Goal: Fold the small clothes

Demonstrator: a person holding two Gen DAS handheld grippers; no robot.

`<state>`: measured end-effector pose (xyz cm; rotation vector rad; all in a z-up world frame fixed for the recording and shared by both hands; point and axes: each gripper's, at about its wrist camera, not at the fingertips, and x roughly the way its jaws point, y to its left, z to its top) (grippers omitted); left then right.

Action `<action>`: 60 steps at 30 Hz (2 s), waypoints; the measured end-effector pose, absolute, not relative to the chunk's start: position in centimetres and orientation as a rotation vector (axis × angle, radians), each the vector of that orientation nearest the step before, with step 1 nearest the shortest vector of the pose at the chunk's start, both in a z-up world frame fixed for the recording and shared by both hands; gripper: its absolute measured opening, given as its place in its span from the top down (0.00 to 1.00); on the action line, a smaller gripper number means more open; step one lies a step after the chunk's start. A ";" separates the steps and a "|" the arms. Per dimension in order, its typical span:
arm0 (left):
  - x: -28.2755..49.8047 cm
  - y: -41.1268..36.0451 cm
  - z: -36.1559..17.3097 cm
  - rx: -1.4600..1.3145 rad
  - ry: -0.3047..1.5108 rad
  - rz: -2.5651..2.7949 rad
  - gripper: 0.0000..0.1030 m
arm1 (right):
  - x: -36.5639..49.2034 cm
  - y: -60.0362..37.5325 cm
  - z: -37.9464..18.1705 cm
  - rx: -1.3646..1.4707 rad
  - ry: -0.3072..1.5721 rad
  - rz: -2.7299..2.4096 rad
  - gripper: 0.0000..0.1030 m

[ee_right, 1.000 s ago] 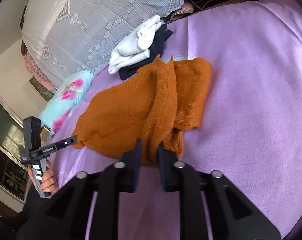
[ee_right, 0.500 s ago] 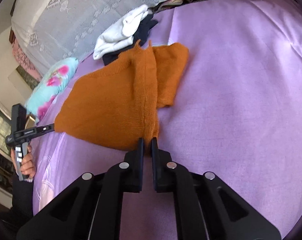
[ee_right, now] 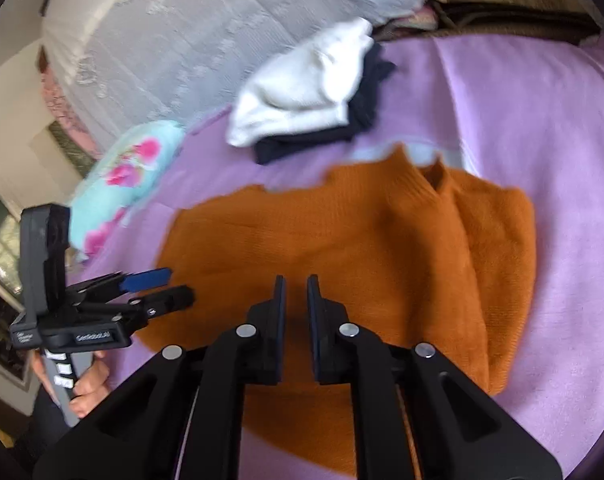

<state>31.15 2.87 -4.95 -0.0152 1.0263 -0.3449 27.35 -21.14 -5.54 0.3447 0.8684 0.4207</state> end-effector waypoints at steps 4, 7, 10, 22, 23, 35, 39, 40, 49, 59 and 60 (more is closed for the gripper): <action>30.6 3.3 -5.7 -0.018 1.006 -0.357 0.28 | 27.9 -23.6 -7.7 0.464 0.910 0.432 1.00; 30.2 3.5 -5.6 -0.033 0.989 -0.360 0.28 | 27.5 -23.6 -7.0 0.456 0.892 0.418 0.98; 30.0 3.9 -5.5 -0.060 0.983 -0.365 0.27 | 26.9 -22.6 -5.8 0.441 0.861 0.448 0.95; 28.7 4.1 -5.3 -0.053 0.968 -0.323 0.23 | 32.1 -13.2 -2.0 0.405 0.853 0.645 0.95; 28.6 4.3 -5.3 -0.064 0.970 -0.325 0.23 | 32.8 -12.4 -2.5 0.401 0.872 0.653 0.93; 28.5 6.4 -4.5 -0.164 0.977 -0.345 0.23 | 34.5 -10.7 -4.3 0.379 0.860 0.616 0.94; 29.5 9.3 -2.9 -0.232 0.930 -0.253 0.11 | 35.4 -9.5 -4.6 0.376 0.865 0.633 0.94; 30.0 9.8 -2.7 -0.227 0.919 -0.198 0.11 | 35.7 -9.1 -5.1 0.371 0.882 0.615 0.94; 34.2 9.0 -7.1 -0.101 1.025 -0.057 0.04 | 36.1 -10.6 -6.8 0.448 0.924 0.595 0.90; 32.5 9.1 -6.8 -0.088 0.990 -0.025 0.02 | 33.7 -12.9 -5.5 0.264 0.875 0.409 0.69; 32.4 8.9 -6.8 -0.085 0.988 -0.023 0.02 | 33.8 -13.4 -6.5 0.272 0.896 0.422 0.69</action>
